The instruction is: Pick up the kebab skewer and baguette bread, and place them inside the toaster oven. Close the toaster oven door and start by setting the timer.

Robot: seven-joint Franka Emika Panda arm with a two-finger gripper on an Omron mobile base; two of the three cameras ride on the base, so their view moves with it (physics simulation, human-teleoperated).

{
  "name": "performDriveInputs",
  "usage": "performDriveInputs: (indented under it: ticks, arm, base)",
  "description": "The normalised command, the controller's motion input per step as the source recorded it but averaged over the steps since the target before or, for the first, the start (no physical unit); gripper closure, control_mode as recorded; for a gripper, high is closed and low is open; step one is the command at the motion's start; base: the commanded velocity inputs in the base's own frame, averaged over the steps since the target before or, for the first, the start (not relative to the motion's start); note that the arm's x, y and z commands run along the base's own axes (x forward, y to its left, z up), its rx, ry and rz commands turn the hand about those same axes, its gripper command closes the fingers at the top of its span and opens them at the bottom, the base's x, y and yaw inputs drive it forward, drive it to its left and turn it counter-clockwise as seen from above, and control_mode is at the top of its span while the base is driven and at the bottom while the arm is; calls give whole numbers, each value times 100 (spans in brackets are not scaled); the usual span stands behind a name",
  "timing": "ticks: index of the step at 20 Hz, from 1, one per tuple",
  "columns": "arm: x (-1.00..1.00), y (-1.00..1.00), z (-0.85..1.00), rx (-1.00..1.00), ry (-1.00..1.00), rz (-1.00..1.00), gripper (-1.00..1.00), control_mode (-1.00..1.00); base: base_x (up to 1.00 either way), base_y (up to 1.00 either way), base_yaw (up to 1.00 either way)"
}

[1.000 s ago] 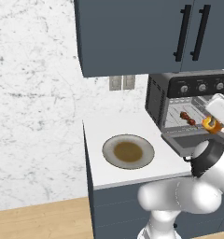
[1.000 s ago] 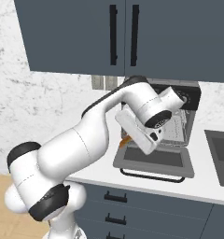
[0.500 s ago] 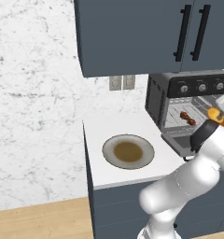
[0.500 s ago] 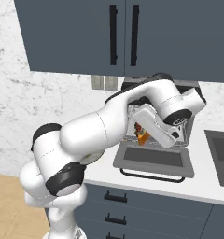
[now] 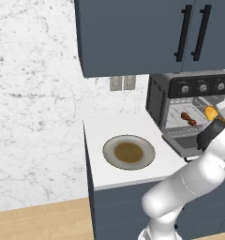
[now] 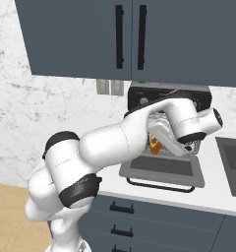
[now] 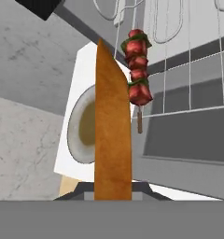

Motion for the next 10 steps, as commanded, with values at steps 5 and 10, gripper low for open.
performDriveInputs:
  ticks: [5, 10]
  arm:
    - [52, -32, 0, -1, -1, 0, 100, -100]
    - [14, -62, 2, 0, 3, 0, 100, -100]
  base:
    - [0, 0, 0]
    - [0, 0, 0]
